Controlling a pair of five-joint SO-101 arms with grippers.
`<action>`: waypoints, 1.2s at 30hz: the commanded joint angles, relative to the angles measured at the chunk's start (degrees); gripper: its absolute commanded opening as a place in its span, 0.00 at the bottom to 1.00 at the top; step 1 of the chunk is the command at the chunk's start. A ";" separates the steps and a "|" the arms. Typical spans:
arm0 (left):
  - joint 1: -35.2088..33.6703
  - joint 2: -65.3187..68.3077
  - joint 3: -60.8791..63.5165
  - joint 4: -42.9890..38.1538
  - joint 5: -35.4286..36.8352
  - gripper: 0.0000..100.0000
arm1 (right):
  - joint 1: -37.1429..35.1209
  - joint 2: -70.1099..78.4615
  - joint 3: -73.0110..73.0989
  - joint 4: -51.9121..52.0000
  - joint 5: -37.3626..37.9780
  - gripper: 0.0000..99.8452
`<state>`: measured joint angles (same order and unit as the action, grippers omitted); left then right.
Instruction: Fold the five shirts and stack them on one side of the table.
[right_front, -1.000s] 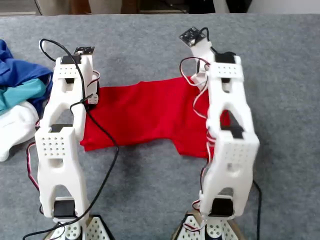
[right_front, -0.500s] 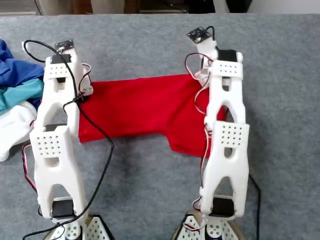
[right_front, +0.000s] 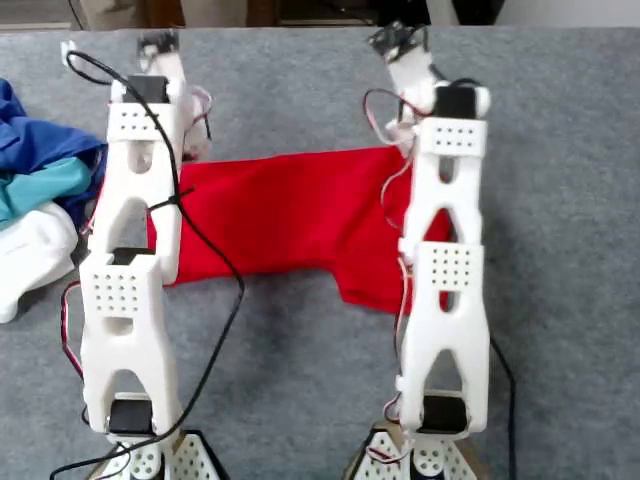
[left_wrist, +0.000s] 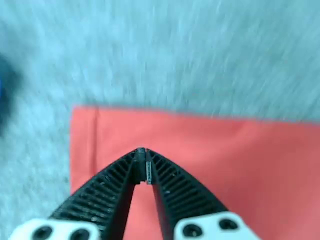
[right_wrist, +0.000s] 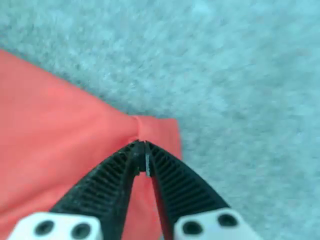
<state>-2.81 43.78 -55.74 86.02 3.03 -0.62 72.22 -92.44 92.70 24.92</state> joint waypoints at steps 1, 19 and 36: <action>-2.02 -0.48 -4.66 -4.13 0.35 0.02 | -0.75 0.04 -2.07 -3.08 -1.32 0.01; -7.91 20.26 -12.75 -5.63 -1.85 0.02 | 3.74 6.99 2.24 -8.09 4.75 0.01; -4.57 19.47 -28.48 7.65 -1.41 0.02 | 3.65 0.22 -3.03 -2.55 1.14 0.01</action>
<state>-9.23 64.70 -77.54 89.89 1.89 2.11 78.55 -92.79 89.71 27.65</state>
